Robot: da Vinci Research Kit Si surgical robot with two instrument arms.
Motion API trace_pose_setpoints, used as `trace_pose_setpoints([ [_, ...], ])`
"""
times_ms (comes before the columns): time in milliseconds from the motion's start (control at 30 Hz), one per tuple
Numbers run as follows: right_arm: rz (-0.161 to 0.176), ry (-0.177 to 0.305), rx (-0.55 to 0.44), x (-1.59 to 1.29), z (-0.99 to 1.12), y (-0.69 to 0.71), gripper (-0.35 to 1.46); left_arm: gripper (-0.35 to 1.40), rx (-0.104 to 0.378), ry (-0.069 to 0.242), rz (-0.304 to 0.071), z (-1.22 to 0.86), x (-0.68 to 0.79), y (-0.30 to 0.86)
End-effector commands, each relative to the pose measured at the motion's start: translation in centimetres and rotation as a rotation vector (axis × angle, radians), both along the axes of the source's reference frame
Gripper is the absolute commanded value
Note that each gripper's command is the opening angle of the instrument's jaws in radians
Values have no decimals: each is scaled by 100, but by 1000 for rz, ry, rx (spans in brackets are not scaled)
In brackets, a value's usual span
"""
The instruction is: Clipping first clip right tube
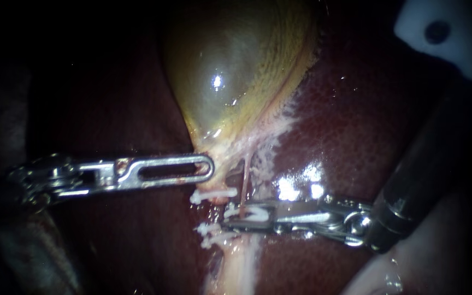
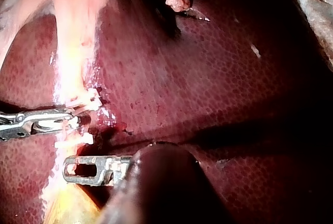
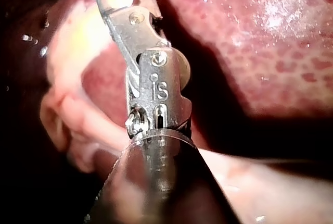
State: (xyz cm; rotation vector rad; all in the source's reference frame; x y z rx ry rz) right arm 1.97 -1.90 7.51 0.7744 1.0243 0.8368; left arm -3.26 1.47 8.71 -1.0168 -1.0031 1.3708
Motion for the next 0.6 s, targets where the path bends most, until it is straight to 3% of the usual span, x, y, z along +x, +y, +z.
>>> trace_pose_setpoints([
  [33,-1,0,4,-1,1,0,5,-35,0,0,0,0,0,0],
  [600,-8,-4,44,-4,5,-12,-3,-35,0,0,1,0,0,0],
])
